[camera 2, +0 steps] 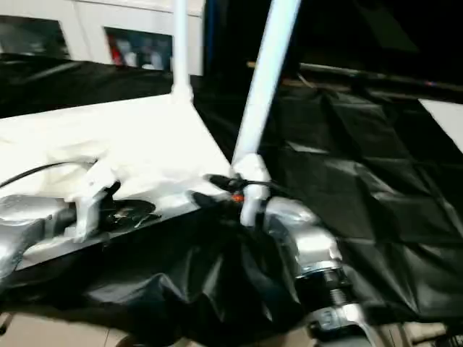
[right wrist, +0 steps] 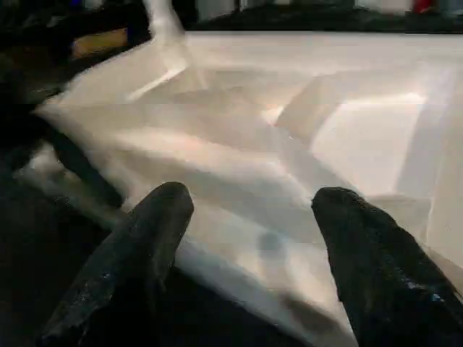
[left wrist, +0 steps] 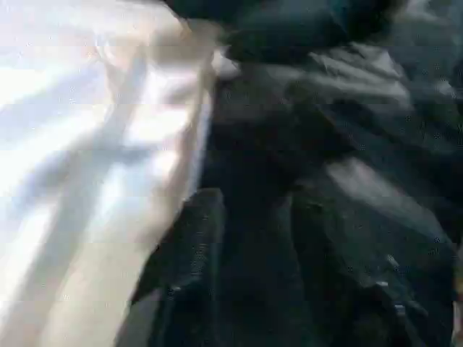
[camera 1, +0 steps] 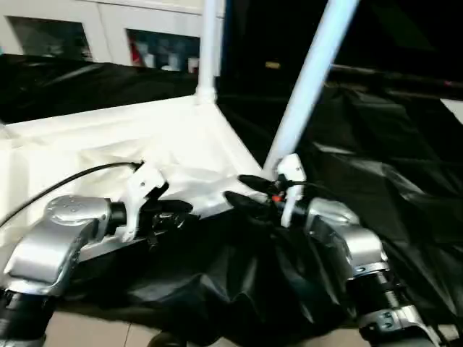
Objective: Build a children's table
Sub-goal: Rotate leg to tighten
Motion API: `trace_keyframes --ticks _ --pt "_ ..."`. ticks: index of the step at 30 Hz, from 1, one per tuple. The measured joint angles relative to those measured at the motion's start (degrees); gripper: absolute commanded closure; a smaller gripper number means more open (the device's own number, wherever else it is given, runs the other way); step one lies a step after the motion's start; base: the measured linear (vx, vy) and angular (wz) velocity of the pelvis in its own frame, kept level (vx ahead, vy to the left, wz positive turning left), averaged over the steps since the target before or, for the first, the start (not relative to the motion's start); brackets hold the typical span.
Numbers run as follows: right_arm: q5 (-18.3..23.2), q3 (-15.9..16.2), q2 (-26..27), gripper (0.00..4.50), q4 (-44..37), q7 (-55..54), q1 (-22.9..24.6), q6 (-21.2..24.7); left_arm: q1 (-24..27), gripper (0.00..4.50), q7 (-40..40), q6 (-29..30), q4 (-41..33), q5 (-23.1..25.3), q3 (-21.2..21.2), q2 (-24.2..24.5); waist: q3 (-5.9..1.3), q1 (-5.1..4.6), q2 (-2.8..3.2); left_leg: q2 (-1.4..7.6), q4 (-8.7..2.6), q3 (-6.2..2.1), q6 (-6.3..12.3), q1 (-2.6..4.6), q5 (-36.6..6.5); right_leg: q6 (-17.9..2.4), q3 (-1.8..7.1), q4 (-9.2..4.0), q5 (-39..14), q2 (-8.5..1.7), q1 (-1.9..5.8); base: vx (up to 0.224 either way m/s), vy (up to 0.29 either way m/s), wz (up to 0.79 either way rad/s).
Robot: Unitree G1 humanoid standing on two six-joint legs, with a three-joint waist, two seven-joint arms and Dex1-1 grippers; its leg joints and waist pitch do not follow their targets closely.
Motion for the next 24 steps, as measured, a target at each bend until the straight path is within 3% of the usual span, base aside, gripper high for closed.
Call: trace_keyframes --ticks 2,8,12,15,24 --pt "-0.9 -0.3 3.0 1.38 4.3 -4.5 -2.1 -1.9 3.5 2.31 1.8 1.8 -2.9 0.2 0.7 0.3 -0.03 -0.20 -0.13 0.01 0.02 -0.01 -0.06 0.04 0.0 0.0 0.00 0.02 0.0 0.00 -0.01 0.000 0.000 0.00" --pt "-2.6 -3.8 8.3 1.38 15.0 -18.8 -7.5 -6.0 6.2 1.93 7.6 5.2 -5.9 1.8 1.7 1.5 -0.08 0.00 -0.20 0.00 0.01 -0.06 -0.22 0.10 0.1 0.1 0.00 0.06 0.1 0.01 0.05 0.000 0.000 0.00" --pt "-2.8 -5.4 8.6 1.38 18.0 -24.0 -7.9 -7.5 7.2 1.62 9.0 6.0 -7.5 2.4 1.4 1.9 -0.15 -0.09 -0.31 -0.01 0.00 -0.06 -0.22 0.10 0.1 0.0 0.00 0.09 0.1 0.02 0.05 0.000 0.000 0.00" --pt "-2.8 -6.7 9.4 1.38 23.1 -28.5 -10.7 -9.5 7.7 1.41 11.0 5.7 -7.7 3.2 1.2 2.0 -0.16 -0.20 -0.32 0.00 0.01 -0.06 -0.38 0.14 0.2 0.1 0.02 0.35 0.1 0.02 -0.04 0.000 0.000 0.00" --pt "-2.7 -11.6 4.8 1.38 32.3 -36.3 -16.8 -14.2 10.1 0.75 13.2 4.8 -7.4 5.8 -0.6 4.7 -0.18 1.31 -0.40 -0.05 0.25 -0.13 -0.48 0.16 0.3 0.4 0.13 0.51 -0.1 0.01 0.20 0.000 0.000 0.00"
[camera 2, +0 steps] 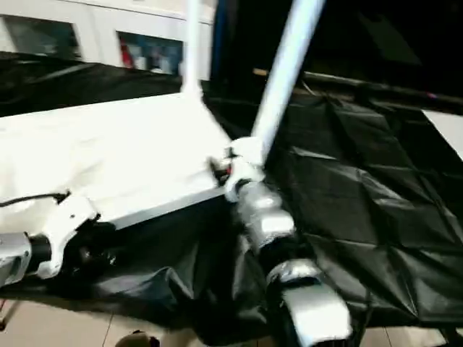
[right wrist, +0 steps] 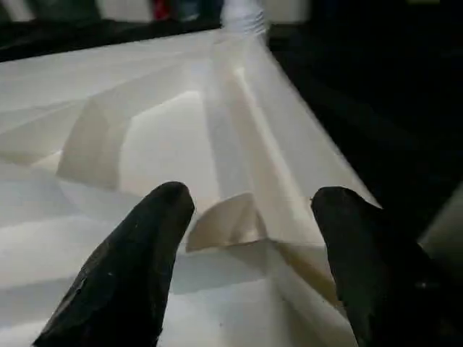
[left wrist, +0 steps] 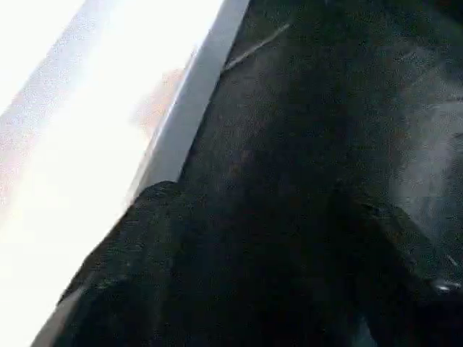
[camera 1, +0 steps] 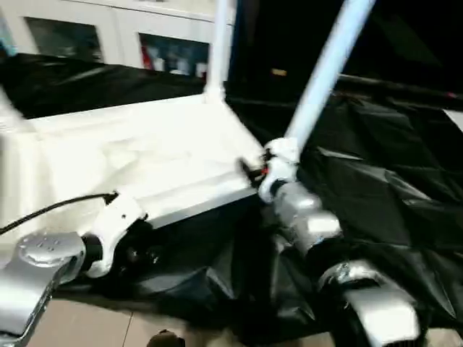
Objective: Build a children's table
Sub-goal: Rotate leg to tighten
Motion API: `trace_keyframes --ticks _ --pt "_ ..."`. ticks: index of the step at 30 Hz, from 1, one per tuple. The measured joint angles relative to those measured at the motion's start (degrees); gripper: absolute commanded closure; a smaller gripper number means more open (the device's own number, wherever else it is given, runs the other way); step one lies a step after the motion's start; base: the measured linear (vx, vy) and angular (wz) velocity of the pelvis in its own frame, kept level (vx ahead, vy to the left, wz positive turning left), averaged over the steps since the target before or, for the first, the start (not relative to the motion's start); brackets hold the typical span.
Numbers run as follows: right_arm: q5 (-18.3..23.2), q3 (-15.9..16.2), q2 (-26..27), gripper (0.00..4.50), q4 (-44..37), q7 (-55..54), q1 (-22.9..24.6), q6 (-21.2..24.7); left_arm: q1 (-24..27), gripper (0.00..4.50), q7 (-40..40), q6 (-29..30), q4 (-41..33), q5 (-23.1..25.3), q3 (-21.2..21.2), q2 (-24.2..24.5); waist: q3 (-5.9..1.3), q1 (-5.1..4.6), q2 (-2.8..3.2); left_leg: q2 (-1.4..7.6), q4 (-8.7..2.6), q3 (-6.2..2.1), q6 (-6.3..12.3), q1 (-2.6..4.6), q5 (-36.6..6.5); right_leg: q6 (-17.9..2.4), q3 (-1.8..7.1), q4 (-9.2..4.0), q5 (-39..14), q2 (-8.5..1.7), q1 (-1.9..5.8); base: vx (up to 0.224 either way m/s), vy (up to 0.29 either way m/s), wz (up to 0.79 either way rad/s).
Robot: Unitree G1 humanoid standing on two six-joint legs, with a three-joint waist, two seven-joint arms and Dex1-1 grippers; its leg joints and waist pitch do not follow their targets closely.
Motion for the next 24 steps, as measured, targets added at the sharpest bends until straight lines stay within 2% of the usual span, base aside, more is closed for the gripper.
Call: trace_keyframes --ticks 4,10,16,19,24 --pt "0.1 -2.1 -3.8 1.38 5.0 -2.0 -3.2 -2.1 -0.1 0.51 2.4 -2.3 1.2 1.3 -0.5 -0.5 0.00 0.11 0.01 -0.01 0.07 0.00 0.00 -0.02 0.0 0.0 0.03 0.00 0.0 0.00 -0.02 0.000 0.000 0.00" --pt "0.6 -4.8 -7.9 1.38 9.4 -3.4 -5.3 -3.2 -0.1 0.03 5.4 -7.5 4.6 3.8 -0.4 -0.5 -0.01 0.25 -0.02 -0.01 0.09 -0.01 0.01 -0.32 0.0 0.1 0.02 0.10 0.0 0.00 0.02 0.000 0.000 0.00" --pt "0.5 -6.1 -11.2 1.38 11.6 -4.3 -6.2 -4.7 0.2 0.03 9.6 -11.9 6.7 5.9 0.3 -1.6 -0.02 -0.18 -0.03 0.02 0.11 0.00 0.05 -0.39 0.0 0.1 0.01 0.16 -0.1 0.00 -0.06 0.000 0.000 0.00" --pt "0.4 -6.1 -11.5 1.38 12.0 -3.6 -6.3 -5.7 1.6 0.03 10.6 -14.3 6.7 5.6 2.4 -2.8 0.03 -0.65 0.06 0.04 0.10 0.00 0.06 -0.44 0.0 0.1 0.00 0.20 -0.1 0.01 -0.14 0.000 0.000 0.00" --pt "-0.6 -5.4 -11.5 1.38 12.0 0.4 -6.3 -7.4 6.2 0.03 11.3 -18.9 5.7 2.8 8.2 -4.9 0.05 -1.44 0.09 0.06 0.11 0.00 0.06 -0.42 0.0 0.0 -0.01 0.21 -0.1 0.03 -0.14 0.000 0.000 0.00"
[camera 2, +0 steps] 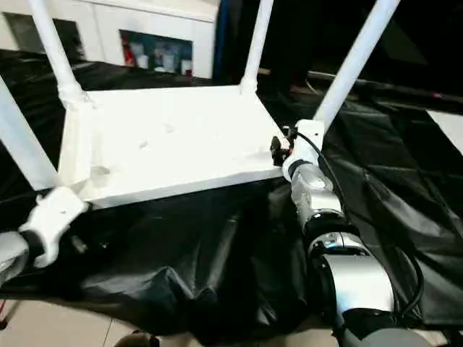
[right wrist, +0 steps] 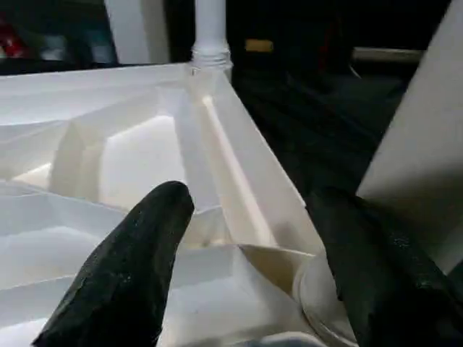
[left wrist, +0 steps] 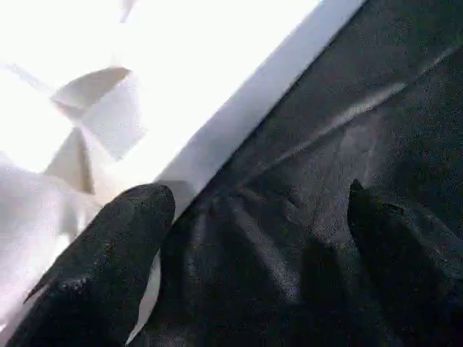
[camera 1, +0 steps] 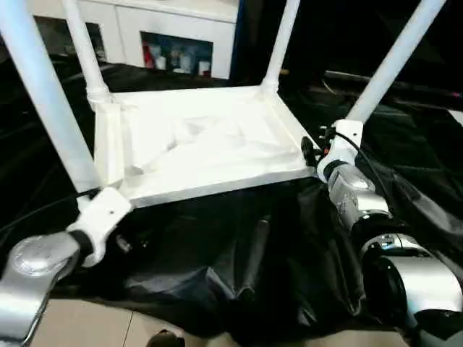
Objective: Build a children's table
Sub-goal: Rotate leg to tighten, then rotate table base
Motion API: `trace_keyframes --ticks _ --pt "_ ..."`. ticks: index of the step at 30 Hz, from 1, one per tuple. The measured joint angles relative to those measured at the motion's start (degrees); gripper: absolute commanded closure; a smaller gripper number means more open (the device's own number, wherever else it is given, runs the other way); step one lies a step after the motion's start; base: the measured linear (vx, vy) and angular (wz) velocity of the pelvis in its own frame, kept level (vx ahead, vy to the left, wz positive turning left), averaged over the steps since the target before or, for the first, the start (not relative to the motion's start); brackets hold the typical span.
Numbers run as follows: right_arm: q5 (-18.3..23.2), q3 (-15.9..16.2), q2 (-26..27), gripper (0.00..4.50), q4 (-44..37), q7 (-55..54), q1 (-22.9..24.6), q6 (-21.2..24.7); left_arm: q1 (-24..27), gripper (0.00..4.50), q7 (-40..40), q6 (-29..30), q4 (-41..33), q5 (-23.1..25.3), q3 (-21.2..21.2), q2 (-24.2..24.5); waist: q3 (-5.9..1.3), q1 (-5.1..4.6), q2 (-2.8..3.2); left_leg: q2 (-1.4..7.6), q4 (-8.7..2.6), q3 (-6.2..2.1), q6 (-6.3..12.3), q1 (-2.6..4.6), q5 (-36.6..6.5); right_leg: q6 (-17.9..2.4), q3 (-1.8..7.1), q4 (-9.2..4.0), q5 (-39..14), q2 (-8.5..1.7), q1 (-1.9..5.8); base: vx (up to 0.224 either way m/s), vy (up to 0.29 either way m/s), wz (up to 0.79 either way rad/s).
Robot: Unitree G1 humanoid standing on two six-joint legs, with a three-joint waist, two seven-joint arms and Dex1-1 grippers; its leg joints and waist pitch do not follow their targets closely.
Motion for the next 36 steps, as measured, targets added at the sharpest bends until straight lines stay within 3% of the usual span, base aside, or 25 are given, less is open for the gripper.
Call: trace_keyframes --ticks 3,10,15,19,22,26,36 --pt "-1.5 2.7 0.6 1.38 -2.5 3.4 1.8 -1.7 6.7 0.03 0.2 -4.2 -1.9 -3.1 6.5 -1.6 -0.05 -0.74 -0.08 0.04 0.00 0.00 0.03 0.07 0.0 0.0 0.00 0.00 0.0 0.03 0.01 0.000 0.000 0.00" --pt "-0.3 5.4 1.7 1.38 -11.4 15.9 9.0 -1.4 15.8 0.03 -8.0 -3.6 -5.5 -12.8 18.5 -1.7 -0.15 -0.54 -0.23 0.09 0.00 -0.02 0.02 0.11 0.0 0.3 0.00 -0.01 -0.2 0.08 0.01 0.000 0.000 0.00" --pt "1.9 7.1 1.8 1.38 -18.9 22.7 13.1 1.2 16.6 0.03 -9.0 -5.1 -4.1 -15.0 22.9 0.1 -0.22 0.13 -0.34 0.07 0.01 -0.03 0.01 0.22 0.0 0.3 0.03 -0.01 -0.2 0.08 0.12 0.000 0.000 0.00" --pt "2.8 7.1 0.4 1.38 -24.1 22.8 17.1 3.5 12.8 0.03 -6.2 -6.8 -1.0 -15.0 26.0 -0.3 -0.38 0.32 -0.58 0.07 0.01 -0.04 0.01 0.29 0.0 0.3 0.03 -0.01 -0.2 0.08 0.21 0.000 0.000 0.00" --pt "2.7 5.7 0.6 1.38 -26.8 18.5 19.7 4.6 8.6 0.03 -2.7 -8.0 -0.8 -15.1 26.4 -3.6 -0.63 0.20 -0.95 0.04 0.02 -0.03 0.01 0.35 0.0 0.3 0.07 -0.06 -0.2 0.07 0.28 0.000 0.000 0.00" --pt "2.9 3.8 1.4 1.38 -28.9 14.5 21.9 5.6 5.3 0.03 1.3 -9.0 -0.7 -15.2 23.6 -6.7 -0.91 -0.05 -1.38 0.04 0.03 -0.03 0.01 0.37 0.0 0.3 0.06 -0.05 -0.1 0.07 0.24 0.000 0.000 0.00" --pt "2.8 4.4 2.9 1.38 -34.7 10.1 25.7 8.1 -3.4 0.03 7.7 -9.4 3.9 -12.4 18.7 -10.3 -1.22 0.04 -1.88 0.06 0.00 -0.06 0.00 0.39 0.0 0.3 0.03 -0.02 -0.1 0.08 0.19 0.000 0.000 0.00"
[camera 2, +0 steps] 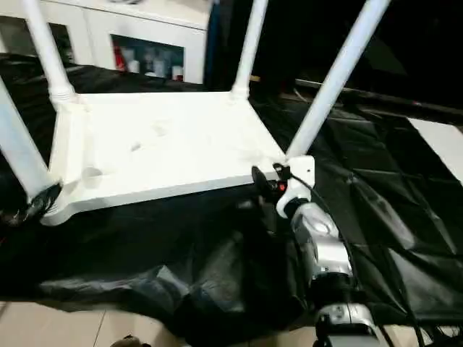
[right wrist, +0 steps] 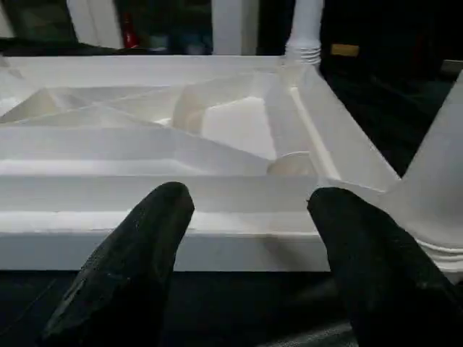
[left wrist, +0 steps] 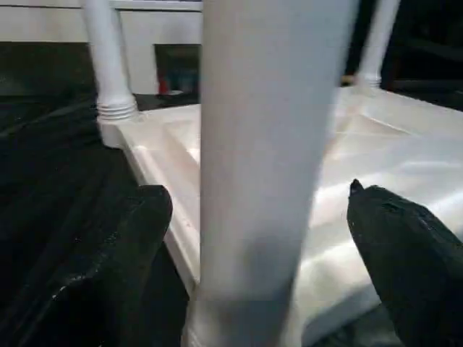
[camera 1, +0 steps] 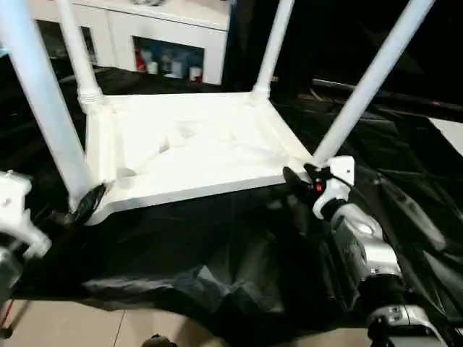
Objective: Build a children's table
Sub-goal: Rotate table base
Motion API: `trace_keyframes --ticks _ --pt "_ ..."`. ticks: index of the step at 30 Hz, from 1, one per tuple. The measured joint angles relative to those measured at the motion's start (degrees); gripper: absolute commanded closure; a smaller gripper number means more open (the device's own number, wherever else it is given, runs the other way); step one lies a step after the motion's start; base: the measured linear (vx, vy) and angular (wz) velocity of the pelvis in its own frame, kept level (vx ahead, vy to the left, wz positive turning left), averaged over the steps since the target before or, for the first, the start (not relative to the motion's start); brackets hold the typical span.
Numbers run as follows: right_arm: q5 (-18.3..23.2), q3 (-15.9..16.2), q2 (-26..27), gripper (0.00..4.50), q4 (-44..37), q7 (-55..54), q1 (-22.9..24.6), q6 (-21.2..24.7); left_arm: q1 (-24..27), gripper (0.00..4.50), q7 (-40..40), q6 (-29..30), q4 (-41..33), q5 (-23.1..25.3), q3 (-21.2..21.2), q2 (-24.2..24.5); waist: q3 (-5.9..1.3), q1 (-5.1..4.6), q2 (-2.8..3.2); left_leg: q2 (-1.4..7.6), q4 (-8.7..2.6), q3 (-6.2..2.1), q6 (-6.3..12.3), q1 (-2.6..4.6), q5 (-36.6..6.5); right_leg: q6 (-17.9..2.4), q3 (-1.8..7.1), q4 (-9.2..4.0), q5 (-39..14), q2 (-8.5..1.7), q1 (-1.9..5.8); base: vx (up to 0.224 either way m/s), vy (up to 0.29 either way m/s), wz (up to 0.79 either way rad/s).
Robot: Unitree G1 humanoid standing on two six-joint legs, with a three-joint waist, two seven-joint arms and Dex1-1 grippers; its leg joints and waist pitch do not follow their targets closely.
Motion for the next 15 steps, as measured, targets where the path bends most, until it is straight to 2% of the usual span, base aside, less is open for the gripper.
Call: trace_keyframes --ticks 2,7,15 --pt "-0.2 -0.7 -0.1 1.38 -0.4 -1.9 0.2 0.3 -1.8 0.03 1.1 0.0 1.1 0.0 -0.5 -0.3 -0.08 -0.02 -0.22 0.00 0.00 0.00 0.00 0.01 0.0 0.0 -0.01 0.00 0.0 0.00 0.00 0.000 0.000 0.00" --pt "-2.5 -2.0 -0.6 1.38 0.1 -8.2 0.2 0.7 -5.2 0.03 1.9 0.5 2.1 -0.9 -1.4 -1.4 -0.06 -0.10 -0.23 -0.02 0.00 0.01 0.00 0.00 0.0 0.0 0.01 -0.01 0.0 0.00 0.00 0.000 0.000 0.00" --pt "-4.6 -2.5 -0.6 1.38 0.2 -14.1 0.2 2.6 -7.2 0.03 1.1 1.6 2.5 -1.7 -4.6 -2.1 -0.07 0.05 -0.25 -0.02 0.00 0.00 0.00 -0.03 0.0 0.0 -0.01 0.00 0.0 0.00 -0.01 0.000 0.000 0.00"
